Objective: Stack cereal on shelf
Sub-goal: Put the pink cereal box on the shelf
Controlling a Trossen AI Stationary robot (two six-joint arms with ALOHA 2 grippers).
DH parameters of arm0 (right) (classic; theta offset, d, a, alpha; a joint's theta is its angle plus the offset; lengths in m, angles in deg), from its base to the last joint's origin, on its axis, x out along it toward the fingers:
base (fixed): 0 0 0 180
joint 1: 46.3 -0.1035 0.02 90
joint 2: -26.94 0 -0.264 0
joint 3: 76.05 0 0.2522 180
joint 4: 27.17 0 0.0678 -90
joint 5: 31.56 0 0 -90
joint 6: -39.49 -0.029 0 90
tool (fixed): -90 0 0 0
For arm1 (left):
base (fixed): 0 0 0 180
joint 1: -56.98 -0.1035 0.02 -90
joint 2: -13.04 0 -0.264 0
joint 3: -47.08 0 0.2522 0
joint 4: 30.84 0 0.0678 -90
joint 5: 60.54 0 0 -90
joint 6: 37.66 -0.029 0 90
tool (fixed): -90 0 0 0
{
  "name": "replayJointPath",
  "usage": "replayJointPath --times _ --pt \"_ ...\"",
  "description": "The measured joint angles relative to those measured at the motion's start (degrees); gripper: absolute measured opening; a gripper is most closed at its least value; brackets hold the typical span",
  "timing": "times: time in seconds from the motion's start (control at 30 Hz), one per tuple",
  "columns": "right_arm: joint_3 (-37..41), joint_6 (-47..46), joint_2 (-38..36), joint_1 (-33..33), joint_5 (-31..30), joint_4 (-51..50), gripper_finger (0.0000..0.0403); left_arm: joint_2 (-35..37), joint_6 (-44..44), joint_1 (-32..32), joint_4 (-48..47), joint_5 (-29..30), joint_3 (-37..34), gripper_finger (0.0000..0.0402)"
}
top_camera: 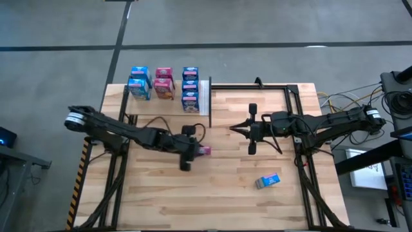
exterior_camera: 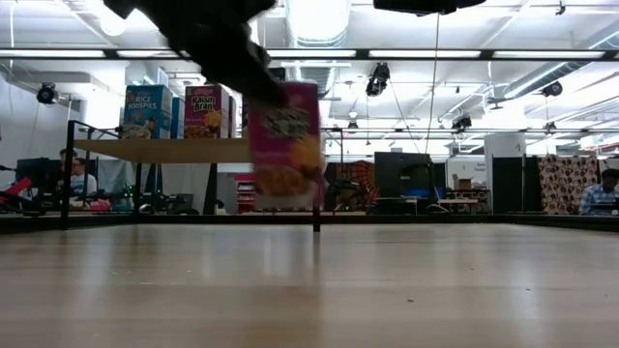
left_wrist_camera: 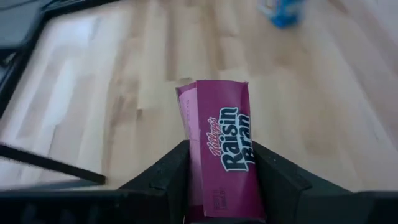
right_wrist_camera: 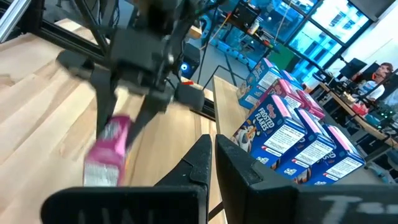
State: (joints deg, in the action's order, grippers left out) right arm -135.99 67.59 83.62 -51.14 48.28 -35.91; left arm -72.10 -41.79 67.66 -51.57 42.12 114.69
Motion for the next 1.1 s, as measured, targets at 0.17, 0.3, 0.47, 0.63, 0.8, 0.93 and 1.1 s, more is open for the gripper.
replayJointPath --times 0.17,0.3,0.47,0.63,0.8,0.93,1.1 --pt "0.0 0.0 0.0 0.0 0.0 0.0 0.0012 9.7 -8.1 -0.2 -13.3 -4.4 0.0 0.0133" --pt "0.0 0.0 0.0 0.0 0.0 0.0 0.0012 17.3 -8.2 -1.4 -22.9 -4.2 0.0 0.0133" --pt "0.0 0.0 0.0 0.0 0.0 0.1 0.0012 26.1 -7.4 -2.4 -28.3 -3.7 0.0 0.0133" --pt "0.0 0.0 0.0 0.0 -0.2 0.4 0.0012 32.5 -9.3 -2.5 -34.1 6.0 0.0 0.0133" --pt "0.0 0.0 0.0 0.0 -0.3 0.4 0.0012 35.8 -14.1 -3.3 -35.1 12.4 0.0 0.0133" --pt "0.0 0.0 0.0 0.0 -0.3 0.4 0.0012 36.9 -16.7 -6.2 -35.2 13.4 0.0 0.0133" --pt "0.0 -0.5 0.0 0.0 -0.3 0.4 0.0012 37.3 -21.0 -11.1 -35.8 11.4 0.2 0.0131"
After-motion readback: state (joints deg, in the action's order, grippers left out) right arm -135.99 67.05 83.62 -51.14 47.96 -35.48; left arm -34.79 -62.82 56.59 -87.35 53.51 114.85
